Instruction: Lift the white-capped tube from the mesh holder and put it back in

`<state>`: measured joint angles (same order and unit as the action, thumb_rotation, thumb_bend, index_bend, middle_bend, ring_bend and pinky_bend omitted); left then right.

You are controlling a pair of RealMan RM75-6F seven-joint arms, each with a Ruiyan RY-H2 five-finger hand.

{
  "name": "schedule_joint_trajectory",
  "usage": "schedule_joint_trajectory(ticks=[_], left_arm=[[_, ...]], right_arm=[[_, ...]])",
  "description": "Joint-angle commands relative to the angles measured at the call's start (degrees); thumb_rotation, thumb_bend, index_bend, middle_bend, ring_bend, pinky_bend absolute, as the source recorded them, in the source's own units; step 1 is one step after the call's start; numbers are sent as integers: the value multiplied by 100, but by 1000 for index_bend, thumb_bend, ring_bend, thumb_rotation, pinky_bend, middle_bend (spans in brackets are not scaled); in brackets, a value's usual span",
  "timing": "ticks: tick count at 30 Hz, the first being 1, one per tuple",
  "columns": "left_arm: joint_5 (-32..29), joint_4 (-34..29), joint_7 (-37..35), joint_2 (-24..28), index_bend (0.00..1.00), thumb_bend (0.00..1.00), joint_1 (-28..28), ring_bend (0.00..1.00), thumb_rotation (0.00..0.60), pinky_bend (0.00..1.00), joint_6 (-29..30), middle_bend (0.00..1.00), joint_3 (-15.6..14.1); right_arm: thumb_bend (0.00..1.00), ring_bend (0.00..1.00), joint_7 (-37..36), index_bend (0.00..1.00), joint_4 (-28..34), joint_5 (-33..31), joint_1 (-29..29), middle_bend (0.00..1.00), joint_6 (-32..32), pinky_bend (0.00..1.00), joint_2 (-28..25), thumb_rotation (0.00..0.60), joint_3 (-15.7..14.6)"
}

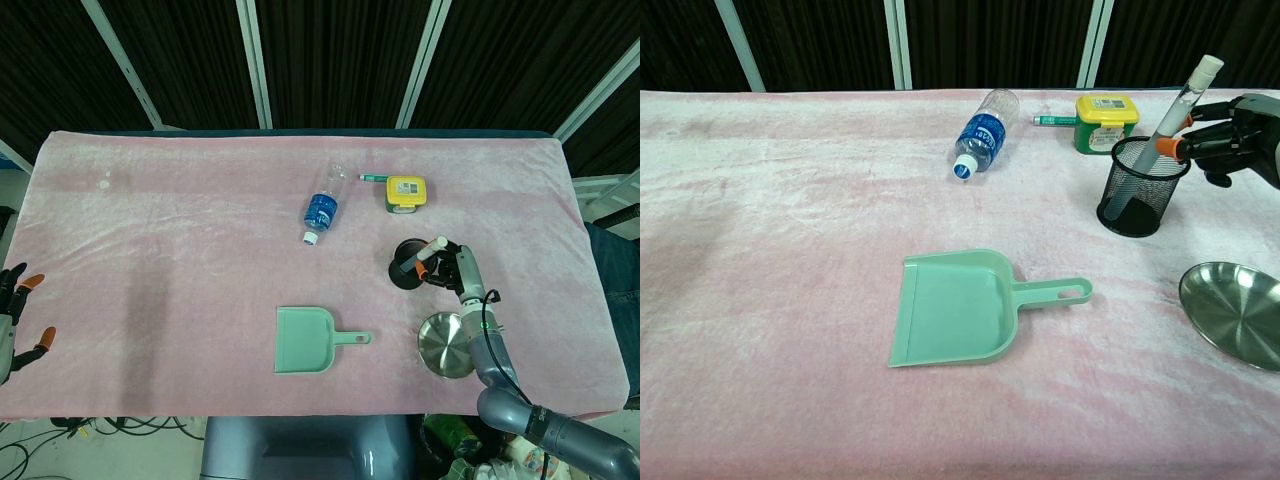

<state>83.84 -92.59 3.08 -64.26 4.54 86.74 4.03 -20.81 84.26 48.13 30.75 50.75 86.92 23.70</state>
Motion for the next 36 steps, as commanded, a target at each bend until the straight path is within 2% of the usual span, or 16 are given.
schedule_joint_trajectory(ticks=[1, 36], left_arm=[[-1, 0, 0, 0, 149, 321, 0, 0, 600, 0, -1, 25, 0], [5, -3, 18, -6, 149, 321, -13, 0, 600, 0, 11, 24, -6]], right_arm=[[311, 870, 4, 586, -2, -7, 0, 707, -4, 856, -1, 600, 4], [313, 870, -123, 594, 4, 47, -26, 707, -51, 856, 4, 600, 87]])
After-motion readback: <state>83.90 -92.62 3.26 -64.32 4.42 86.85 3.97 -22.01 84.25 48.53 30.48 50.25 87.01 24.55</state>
